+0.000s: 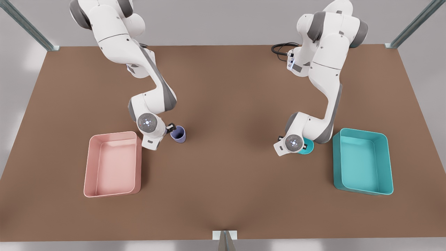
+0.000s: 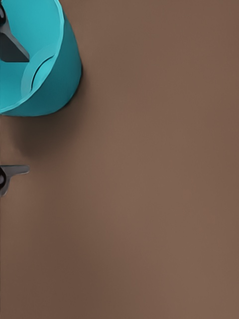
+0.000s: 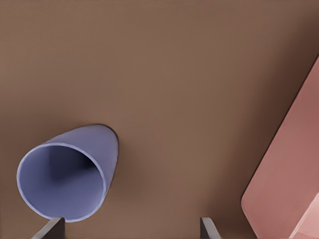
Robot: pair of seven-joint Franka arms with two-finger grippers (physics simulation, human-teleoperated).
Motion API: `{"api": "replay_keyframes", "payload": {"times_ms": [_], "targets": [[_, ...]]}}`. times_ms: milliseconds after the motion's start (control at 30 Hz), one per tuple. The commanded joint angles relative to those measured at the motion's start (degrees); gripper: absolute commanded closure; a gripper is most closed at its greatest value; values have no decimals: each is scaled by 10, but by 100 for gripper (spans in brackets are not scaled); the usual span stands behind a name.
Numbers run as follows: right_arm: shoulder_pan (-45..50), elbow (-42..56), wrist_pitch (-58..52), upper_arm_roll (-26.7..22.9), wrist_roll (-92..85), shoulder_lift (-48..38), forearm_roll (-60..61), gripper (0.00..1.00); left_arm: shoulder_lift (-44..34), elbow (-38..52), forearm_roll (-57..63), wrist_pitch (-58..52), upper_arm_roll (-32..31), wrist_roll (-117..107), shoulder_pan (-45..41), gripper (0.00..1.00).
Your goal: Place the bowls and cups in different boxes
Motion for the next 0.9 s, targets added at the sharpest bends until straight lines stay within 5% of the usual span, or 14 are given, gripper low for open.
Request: {"api": "replay_keyframes", "payload": {"times_ms": [0, 67, 133, 400, 600, 633, 667, 733, 867], "targets": [[6, -38, 134, 0, 164, 0, 15, 0, 5, -1, 2, 47, 0, -46, 0, 0], [10, -46, 149, 1, 164, 3, 29, 0, 9, 0, 3, 47, 1, -45, 2, 37], [12, -50, 149, 1, 164, 9, 34, 0, 12, 1, 4, 50, 3, -43, 3, 57], [12, -50, 165, 1, 162, 36, 34, 0, -20, 5, 42, 23, 21, -41, 14, 79], [19, -66, 169, 1, 163, 47, 34, 0, -155, 66, 25, -144, 47, -82, 79, 79], [21, -66, 169, 1, 163, 48, 34, 4, -142, 86, 17, -140, 52, -83, 114, 79], [21, -66, 169, 1, 163, 51, 34, 26, -111, 131, -14, -142, 61, -80, 144, 79], [22, -66, 169, 1, 162, 55, 34, 48, -65, 178, -21, -139, 62, -16, 204, 79], [29, -35, 143, 0, 164, 58, 34, 79, 14, 185, -16, -32, 62, 36, 240, 79]]}}
